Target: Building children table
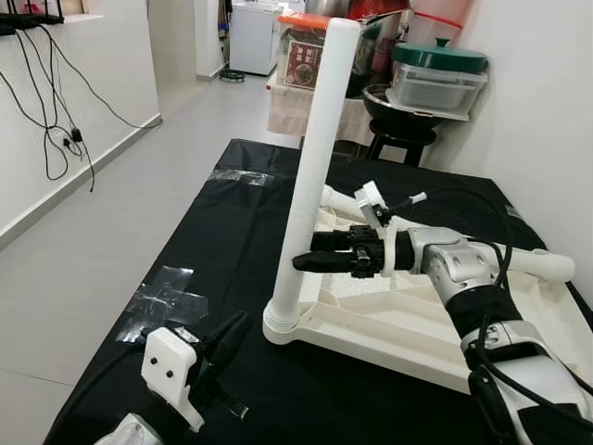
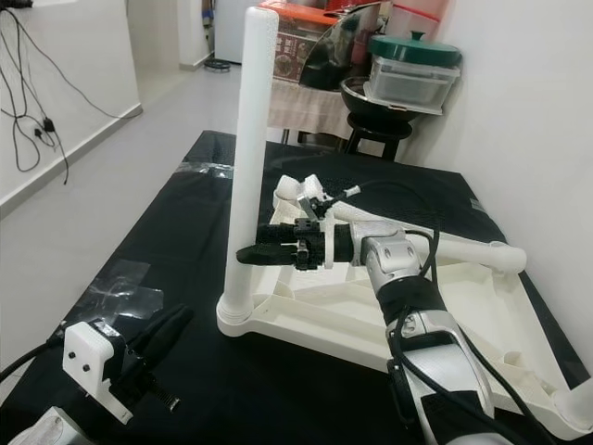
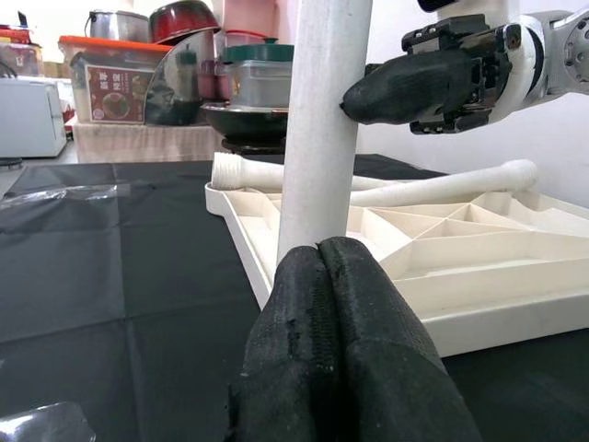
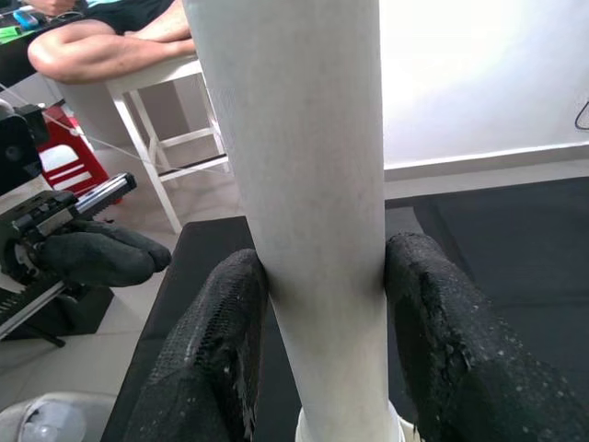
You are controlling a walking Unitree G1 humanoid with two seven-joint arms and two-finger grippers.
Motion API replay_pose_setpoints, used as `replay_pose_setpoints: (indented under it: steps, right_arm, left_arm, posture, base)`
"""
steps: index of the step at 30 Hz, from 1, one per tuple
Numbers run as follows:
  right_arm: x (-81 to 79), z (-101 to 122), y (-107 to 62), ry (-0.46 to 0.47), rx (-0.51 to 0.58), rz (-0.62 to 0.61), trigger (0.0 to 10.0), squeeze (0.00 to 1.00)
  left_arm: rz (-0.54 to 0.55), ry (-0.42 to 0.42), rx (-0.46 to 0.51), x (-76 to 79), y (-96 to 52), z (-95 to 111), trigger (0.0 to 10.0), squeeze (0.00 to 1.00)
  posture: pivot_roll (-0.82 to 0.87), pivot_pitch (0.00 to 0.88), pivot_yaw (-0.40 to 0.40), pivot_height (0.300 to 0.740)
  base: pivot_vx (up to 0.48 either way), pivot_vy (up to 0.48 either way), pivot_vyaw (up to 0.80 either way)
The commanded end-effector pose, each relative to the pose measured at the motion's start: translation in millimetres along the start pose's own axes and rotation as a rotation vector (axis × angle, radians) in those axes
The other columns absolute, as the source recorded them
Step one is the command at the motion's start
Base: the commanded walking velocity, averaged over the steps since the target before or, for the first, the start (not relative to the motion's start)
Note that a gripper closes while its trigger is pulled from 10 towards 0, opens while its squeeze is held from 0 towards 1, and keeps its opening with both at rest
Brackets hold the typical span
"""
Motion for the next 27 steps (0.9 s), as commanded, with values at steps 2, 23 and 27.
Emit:
replay_pose_setpoints:
  steps: [2,23,27]
  right_arm:
    - [3.7,-3.7,-13.8,-0.006,0.016,-0.055,0.0,0.0]
    - [-32.9,-90.1,46.5,0.127,-0.078,-0.754,0.0,0.0]
    - [-39.8,-89.0,45.6,0.086,-0.127,-0.796,0.0,0.0]
  left_arm:
    - [-0.001,-0.009,-0.004,1.9,0.4,-1.7,10.0,0.0]
    - [-0.004,-0.004,-0.012,-2.4,-1.4,-3.6,10.0,0.0]
    - [0.011,-0.003,-0.006,-2.7,-1.8,-3.1,10.0,0.0]
  posture:
    - [0.03,0.0,-0.141,0.74]
    - [0.03,0.0,-0.152,0.74]
    - [0.02,0.0,-0.15,0.74]
  base:
    - [0.0,0.0,0.0]
    - [0.0,0.0,0.0]
    - [0.0,0.0,0.0]
Point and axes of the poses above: a point about 5 cm out from each wrist's last joint towards the gripper, its own y axis pointing out of the wrist towards the gripper, its own z axis along the axis of the wrist's last joint, x = y × z, the point moved 6 cm from there along y, pointing out of the wrist towards the gripper, and after that the axes turned 5 degrees about -y, right-handed, at the moved point
